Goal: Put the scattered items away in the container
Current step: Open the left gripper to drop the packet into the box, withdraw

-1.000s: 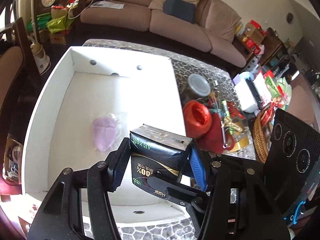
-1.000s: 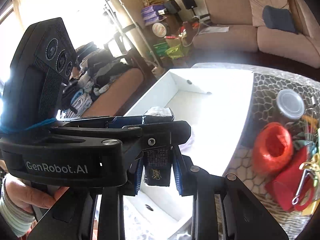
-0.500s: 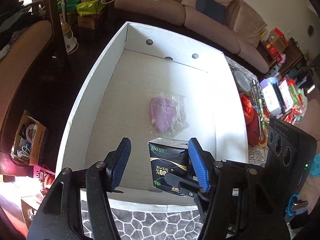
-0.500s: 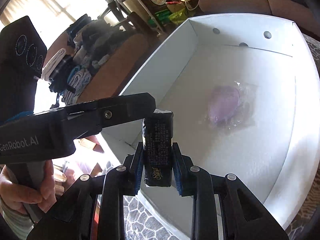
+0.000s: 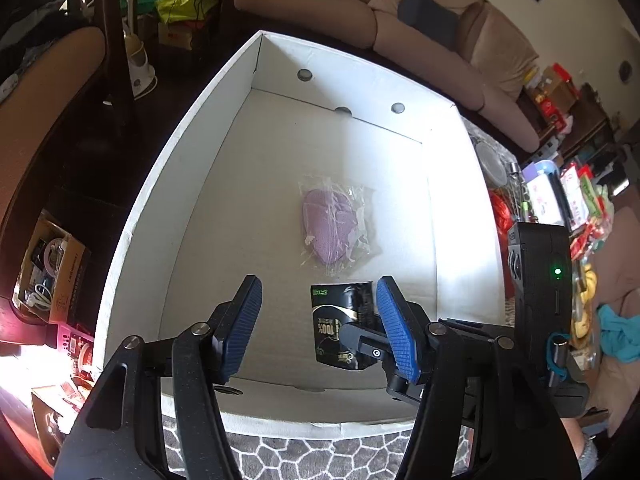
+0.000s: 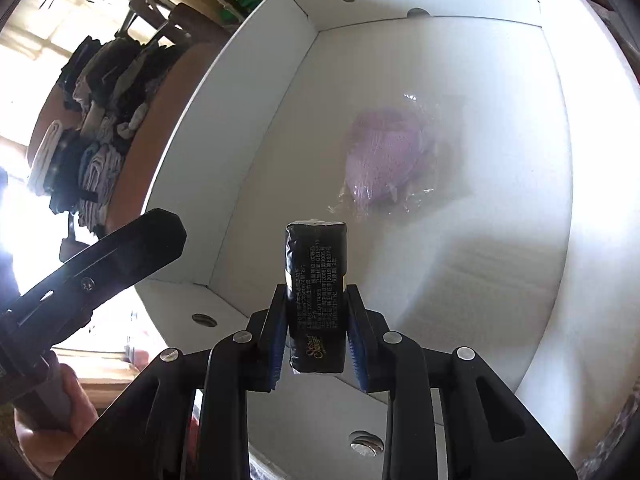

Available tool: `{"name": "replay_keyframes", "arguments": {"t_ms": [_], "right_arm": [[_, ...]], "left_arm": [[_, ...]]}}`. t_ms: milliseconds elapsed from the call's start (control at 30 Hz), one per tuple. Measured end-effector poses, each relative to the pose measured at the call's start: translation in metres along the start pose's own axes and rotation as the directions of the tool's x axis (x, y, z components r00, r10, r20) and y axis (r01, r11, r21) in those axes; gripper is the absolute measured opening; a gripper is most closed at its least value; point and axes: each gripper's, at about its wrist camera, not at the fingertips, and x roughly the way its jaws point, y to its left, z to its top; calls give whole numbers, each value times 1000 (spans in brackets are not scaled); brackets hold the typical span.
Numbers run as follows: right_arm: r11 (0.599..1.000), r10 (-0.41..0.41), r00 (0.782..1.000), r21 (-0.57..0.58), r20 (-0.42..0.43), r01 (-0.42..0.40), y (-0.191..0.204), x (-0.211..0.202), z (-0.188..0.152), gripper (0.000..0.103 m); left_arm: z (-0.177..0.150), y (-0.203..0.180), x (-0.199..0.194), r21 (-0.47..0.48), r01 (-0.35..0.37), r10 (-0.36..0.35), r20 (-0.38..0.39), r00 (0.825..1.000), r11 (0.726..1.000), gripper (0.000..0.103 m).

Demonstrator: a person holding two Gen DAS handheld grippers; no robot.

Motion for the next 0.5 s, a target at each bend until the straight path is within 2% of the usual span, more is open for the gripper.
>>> {"name": "replay_keyframes", "arguments": {"t_ms": [67,133,167,300,367,433,500], "right_arm": [[999,-47,999,-8,-13,47,-1,0,-2,31],[992,-115,993,-52,-1,115,1,-5,-4,53],[984,-155,988,-82,18,156,3,-9,-5,57],[953,-235,969,-178,72,245,10,-26,-8,58],[939,-259,961,-209,96,274,12,-34,-10,58],[931,-263,957,-229,124,285,15,-44,-11,59],[922,-264,953,-249,149,295,18,-52,-11,65]], "left_arm": [[0,1,0,0,-2,2,-2,1000,1000,57],[-1,1,-1,-1,-6,6,2,1000,1000,58],[-1,2,-2,-4,-8,8,4,1000,1000,59],[-2,5,-6,-25,0,0,12,1000,1000,67],[-3,6,-9,-32,3,-2,21,1000,999,75],[-4,5,-13,-32,4,-3,23,1000,999,90],[-5,2,-16,-23,-13,13,27,1000,1000,97]]}}
